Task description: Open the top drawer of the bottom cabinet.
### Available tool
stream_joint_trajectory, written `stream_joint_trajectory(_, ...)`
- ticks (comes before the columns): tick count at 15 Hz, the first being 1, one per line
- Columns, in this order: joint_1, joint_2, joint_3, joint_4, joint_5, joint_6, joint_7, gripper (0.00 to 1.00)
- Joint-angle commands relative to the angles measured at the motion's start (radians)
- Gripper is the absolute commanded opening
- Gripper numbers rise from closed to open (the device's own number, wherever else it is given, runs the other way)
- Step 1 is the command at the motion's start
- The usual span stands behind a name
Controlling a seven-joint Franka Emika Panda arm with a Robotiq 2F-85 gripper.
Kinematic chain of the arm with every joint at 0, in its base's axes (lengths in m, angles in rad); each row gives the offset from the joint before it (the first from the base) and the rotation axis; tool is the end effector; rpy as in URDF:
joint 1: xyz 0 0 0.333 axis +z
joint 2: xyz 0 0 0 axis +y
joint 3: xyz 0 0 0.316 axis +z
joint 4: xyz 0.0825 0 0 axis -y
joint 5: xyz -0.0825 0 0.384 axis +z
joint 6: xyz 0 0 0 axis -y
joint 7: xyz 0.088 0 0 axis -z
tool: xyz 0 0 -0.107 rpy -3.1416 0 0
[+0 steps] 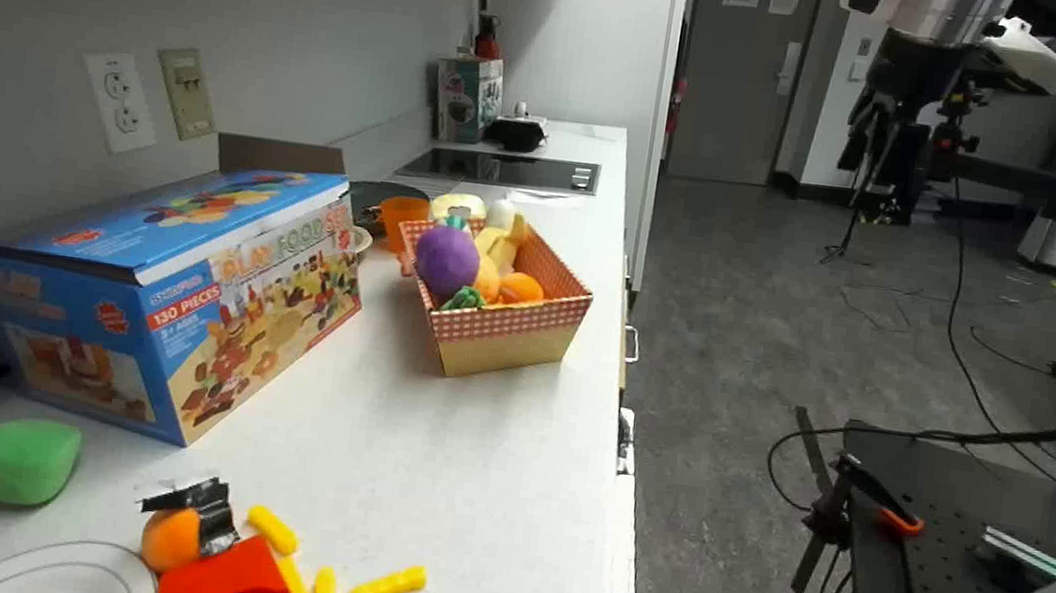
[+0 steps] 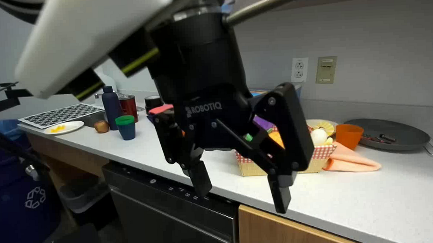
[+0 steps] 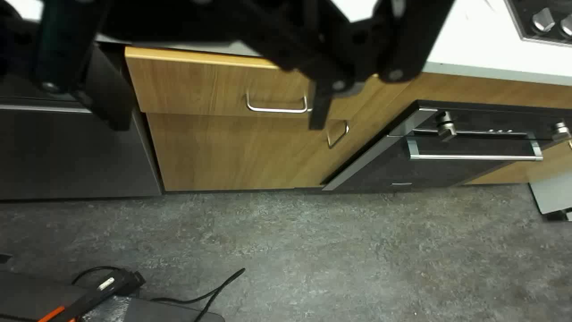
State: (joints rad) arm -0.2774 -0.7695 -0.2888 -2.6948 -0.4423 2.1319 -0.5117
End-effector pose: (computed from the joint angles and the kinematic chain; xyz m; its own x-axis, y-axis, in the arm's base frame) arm 0.2795 -0.2001 0.4651 0.9761 0.2106 0.0528 0.1889 -0.9436 0.2719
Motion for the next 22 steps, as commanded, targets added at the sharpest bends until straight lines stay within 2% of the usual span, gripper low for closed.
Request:
stream_joint_trajectory(1,0.014,-0.003,-0.01,0.003,-0.009,-0.007,0.008,1.0)
stream_joint_trajectory(20,0.014,-0.003,-0.01,0.003,-0.009,-0.007,0.008,1.0)
stream_joint_trajectory(22,0.029,0.056,-0.015,0.039,0.002,0.02,0.016,1.0)
